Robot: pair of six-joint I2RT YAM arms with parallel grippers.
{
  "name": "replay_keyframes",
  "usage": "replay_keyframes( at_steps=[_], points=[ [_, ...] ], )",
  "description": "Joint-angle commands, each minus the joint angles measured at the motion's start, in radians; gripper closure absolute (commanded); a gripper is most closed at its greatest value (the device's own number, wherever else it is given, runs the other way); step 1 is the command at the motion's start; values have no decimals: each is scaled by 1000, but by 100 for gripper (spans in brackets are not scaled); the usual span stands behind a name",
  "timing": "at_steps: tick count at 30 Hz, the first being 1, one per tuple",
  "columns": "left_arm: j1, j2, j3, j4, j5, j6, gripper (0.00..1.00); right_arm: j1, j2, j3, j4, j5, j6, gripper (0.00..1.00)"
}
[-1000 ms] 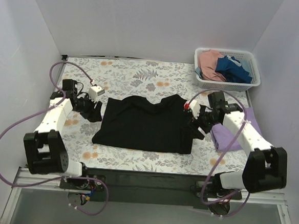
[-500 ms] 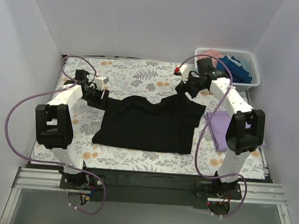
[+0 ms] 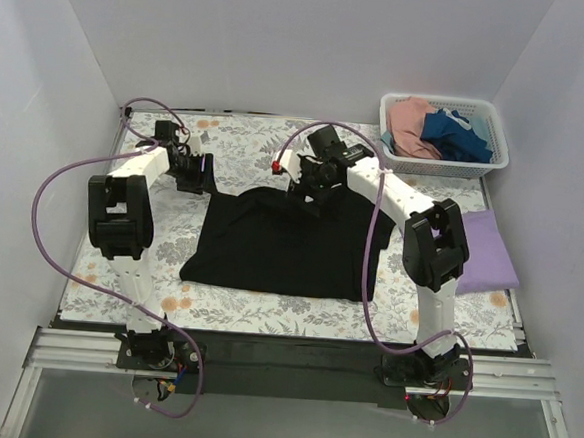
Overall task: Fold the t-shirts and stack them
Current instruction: Flatten the tshirt out
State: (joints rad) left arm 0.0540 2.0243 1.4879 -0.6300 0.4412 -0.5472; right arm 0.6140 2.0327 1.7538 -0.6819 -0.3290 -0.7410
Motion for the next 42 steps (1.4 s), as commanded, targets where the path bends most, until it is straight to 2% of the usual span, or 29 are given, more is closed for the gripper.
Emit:
replay_keyframes(
  at_steps=[1,4,7,11,12,13,15,21,25,26,27,28,29,30,32,36,39,40,42],
  points=[
    [-34,-64,15,-11,179,45,46,-7,8,30,13,60,-29,9],
    [-98,-154,-52,47,312,107,43,-65,-25,41,12,39,20,7],
    [-193,-203,-97,157,320,81,37,-184,-72,56,2,-57,101,5],
    [-391,-106,43,188,191,29,34,-305,-175,-29,-27,-97,137,5],
    [-417,-67,131,187,179,14,32,-347,-196,-54,-28,-103,140,5],
    [-462,1,173,184,168,1,18,-365,-215,-82,-31,-108,141,5],
    [-503,75,300,150,124,-11,17,-417,-268,-152,-36,-108,152,4],
    [-612,275,475,46,-11,3,17,-513,-362,-283,-41,-124,163,4],
    [-629,352,560,-58,-122,-22,32,-533,-378,-306,-39,-137,163,4],
    [-628,364,586,-83,-146,-28,44,-534,-374,-304,-38,-140,163,4],
    [-626,358,584,-109,-162,-33,66,-536,-373,-301,-38,-148,166,4],
    [-617,335,569,-105,-174,-46,76,-536,-370,-294,-38,-151,169,4],
    [-608,300,492,-82,-174,-56,85,-536,-365,-290,-38,-154,172,4],
    [-597,201,445,-9,-173,-68,100,-536,-362,-286,-39,-159,175,4],
    [-565,104,334,59,-156,-80,100,-536,-359,-284,-41,-163,181,5],
    [-493,-79,221,-14,-138,-46,100,-536,-373,-313,-41,-183,184,7],
    [-358,-176,123,-91,-84,-19,100,-533,-379,-344,-42,-206,187,10],
    [-280,-215,89,-105,-67,-2,100,-531,-378,-353,-42,-214,187,13],
    [-221,-243,20,-149,-58,85,100,-517,-371,-379,-39,-232,190,17]
  ],
)
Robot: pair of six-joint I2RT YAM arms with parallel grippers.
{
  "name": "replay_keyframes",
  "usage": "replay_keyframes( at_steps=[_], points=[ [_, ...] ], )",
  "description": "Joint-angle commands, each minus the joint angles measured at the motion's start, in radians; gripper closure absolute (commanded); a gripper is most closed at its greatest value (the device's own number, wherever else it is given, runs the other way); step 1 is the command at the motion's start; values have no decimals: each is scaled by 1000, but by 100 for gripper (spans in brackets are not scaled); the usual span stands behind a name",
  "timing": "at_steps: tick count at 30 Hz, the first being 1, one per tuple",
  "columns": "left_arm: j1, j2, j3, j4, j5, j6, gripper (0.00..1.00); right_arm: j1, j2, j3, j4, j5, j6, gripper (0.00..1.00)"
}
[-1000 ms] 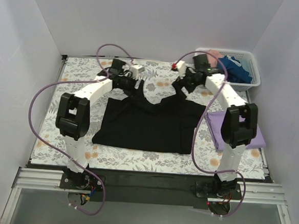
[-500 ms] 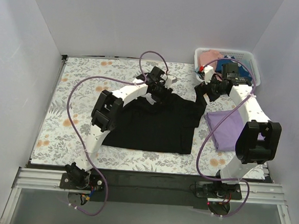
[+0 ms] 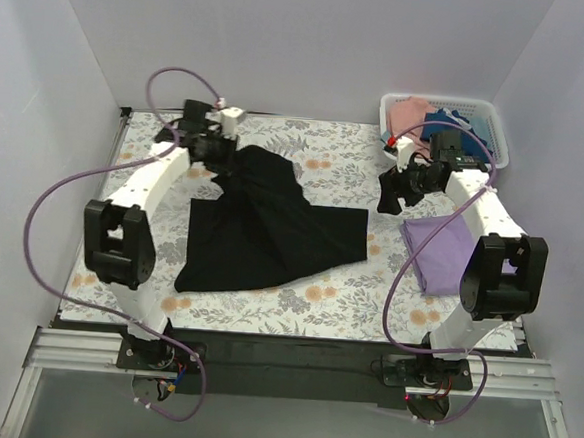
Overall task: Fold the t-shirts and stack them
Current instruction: Flatten the tshirt out
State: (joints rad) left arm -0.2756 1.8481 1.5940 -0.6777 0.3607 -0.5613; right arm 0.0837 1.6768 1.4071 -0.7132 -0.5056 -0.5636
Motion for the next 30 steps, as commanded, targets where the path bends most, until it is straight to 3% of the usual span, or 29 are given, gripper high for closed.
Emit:
replay_keyframes(
  at_steps=[1,7,11,13,14,15,17,22,27,30],
  points=[
    [157,-82,-173,-109,24,127,100,22,-9,-40,-8,-57,17,19],
    [343,-217,-519,-100,1,338,100,90,93,-28,14,-59,47,28],
    [420,-256,-670,-83,-64,414,98,102,155,15,9,-42,42,31],
    [470,-254,-695,-68,-109,440,89,102,178,36,6,-19,25,32],
    [489,-247,-669,-81,-94,446,81,102,184,41,6,-4,18,33],
    [510,-242,-637,-98,-63,451,66,102,188,47,6,1,8,35],
    [565,-231,-510,-159,85,459,51,102,204,65,8,16,4,37],
    [582,-237,-356,-96,202,325,47,102,268,159,12,1,50,44],
    [584,-112,-246,-25,136,141,47,122,360,274,52,-17,151,48],
    [575,-24,-186,-26,136,130,44,155,402,280,102,28,179,47]
  ],
)
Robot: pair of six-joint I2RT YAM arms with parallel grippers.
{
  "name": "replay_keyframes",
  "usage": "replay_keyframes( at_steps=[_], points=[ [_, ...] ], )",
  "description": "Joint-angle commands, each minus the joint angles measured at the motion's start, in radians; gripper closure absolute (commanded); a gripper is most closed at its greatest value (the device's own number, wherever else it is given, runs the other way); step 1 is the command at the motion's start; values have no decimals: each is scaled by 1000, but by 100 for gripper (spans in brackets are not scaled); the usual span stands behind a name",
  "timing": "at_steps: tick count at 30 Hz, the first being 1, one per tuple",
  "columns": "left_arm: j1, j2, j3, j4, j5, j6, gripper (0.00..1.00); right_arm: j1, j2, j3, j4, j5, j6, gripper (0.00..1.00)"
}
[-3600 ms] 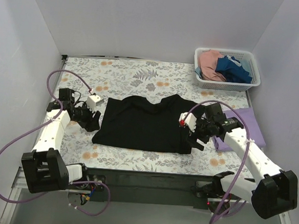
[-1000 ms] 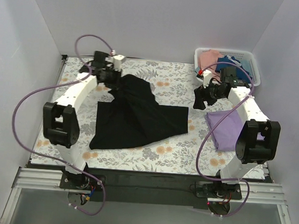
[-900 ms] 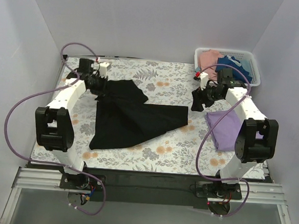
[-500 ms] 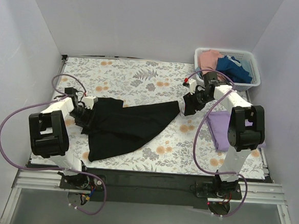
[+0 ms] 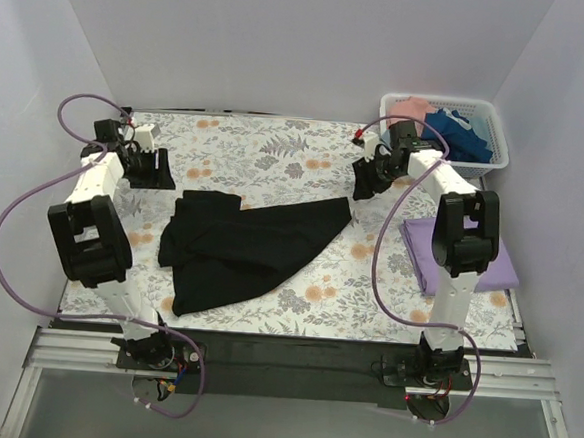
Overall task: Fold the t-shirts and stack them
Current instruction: Flatten the tshirt out
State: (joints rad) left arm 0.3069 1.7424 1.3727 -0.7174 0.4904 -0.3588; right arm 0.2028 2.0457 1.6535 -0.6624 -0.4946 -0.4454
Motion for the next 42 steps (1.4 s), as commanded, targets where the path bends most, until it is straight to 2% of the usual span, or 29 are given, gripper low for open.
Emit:
replay_keyframes(
  at_steps=[1,4,9,16,21,24,25,26,27,28,29,30,31,35,42],
  points=[
    [-15,97,55,21,-4,-69,44,46,50,34,63,34,65,46],
    [-52,149,84,53,-58,-43,43,69,85,52,81,85,74,43],
    [-106,221,126,38,-67,-46,42,92,133,72,93,165,93,35],
    [-167,313,166,30,-102,-78,40,122,149,26,93,182,77,37],
    [-255,319,108,62,-192,-57,40,156,148,-26,106,203,62,39],
    [-284,328,75,96,-272,-54,51,170,153,-41,118,206,73,42],
    [-287,330,77,102,-283,-57,56,179,156,-43,118,208,76,44],
    [-287,332,80,104,-292,-63,70,179,156,-43,122,206,80,46],
    [-287,332,86,105,-302,-68,76,181,163,-41,124,206,88,56],
    [-285,329,98,110,-309,-77,83,181,168,-32,124,203,100,62],
    [-287,319,103,113,-309,-81,95,181,171,-28,124,203,105,69],
    [-284,297,108,118,-311,-86,100,182,169,-27,124,203,105,88],
    [-284,284,112,133,-312,-94,100,181,165,-26,122,208,105,98],
    [-269,206,146,162,-273,-106,100,159,101,-41,124,215,120,99],
    [-160,66,201,226,-155,-131,100,44,-125,-44,127,212,180,99]
  ],
)
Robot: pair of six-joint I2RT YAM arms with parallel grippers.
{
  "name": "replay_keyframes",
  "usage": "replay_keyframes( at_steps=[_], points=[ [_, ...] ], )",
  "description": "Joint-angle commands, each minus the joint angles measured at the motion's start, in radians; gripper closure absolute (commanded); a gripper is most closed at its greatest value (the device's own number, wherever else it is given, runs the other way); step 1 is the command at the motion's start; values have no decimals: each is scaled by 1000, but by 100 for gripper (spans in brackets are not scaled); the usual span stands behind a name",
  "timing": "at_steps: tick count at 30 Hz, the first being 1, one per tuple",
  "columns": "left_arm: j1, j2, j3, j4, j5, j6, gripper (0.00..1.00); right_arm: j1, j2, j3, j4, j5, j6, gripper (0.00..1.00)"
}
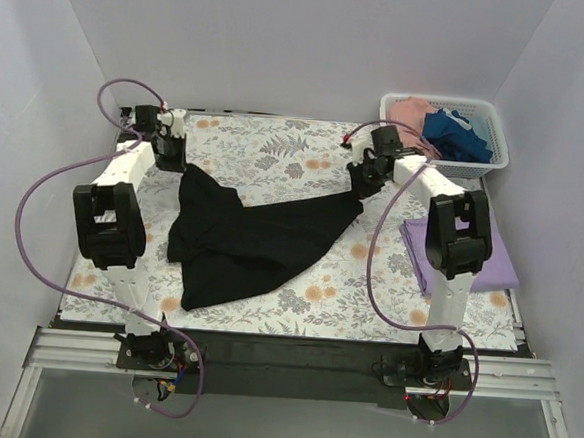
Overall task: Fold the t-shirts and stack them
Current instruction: Flatten the tshirt out
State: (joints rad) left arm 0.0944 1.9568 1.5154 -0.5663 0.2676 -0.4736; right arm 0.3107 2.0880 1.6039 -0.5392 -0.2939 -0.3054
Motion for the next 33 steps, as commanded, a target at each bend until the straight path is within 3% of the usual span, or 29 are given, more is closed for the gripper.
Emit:
replay_keyframes(
  at_steps=[1,10,17,19,21,22,23,24,26,30,33],
  points=[
    [60,-162,58,80,68,-11,100,-96,-192,-5,5,21,48,99],
    [175,-315,-148,105,91,90,100,-119,-529,-324,-47,203,-18,99],
    [283,-421,-313,137,151,154,100,74,-687,-478,-102,67,-12,99],
    [283,-398,-310,140,153,159,100,146,-665,-469,-120,-78,-12,99],
    [284,-366,-270,137,156,147,100,174,-599,-406,-160,-131,-3,83],
    [284,-348,-247,129,154,142,100,179,-571,-371,-183,-177,-11,69],
    [283,-302,-223,118,150,133,100,174,-522,-307,-259,-194,-52,36],
    [283,-280,-165,102,142,130,100,168,-505,-274,-298,-211,-93,22],
    [283,-219,-106,80,134,132,100,146,-519,-260,-335,-222,-155,4],
    [284,-167,-17,40,162,144,100,136,-621,-344,-305,-137,-384,5],
    [280,-153,6,26,179,139,100,146,-683,-415,-256,-157,-558,14]
  ],
)
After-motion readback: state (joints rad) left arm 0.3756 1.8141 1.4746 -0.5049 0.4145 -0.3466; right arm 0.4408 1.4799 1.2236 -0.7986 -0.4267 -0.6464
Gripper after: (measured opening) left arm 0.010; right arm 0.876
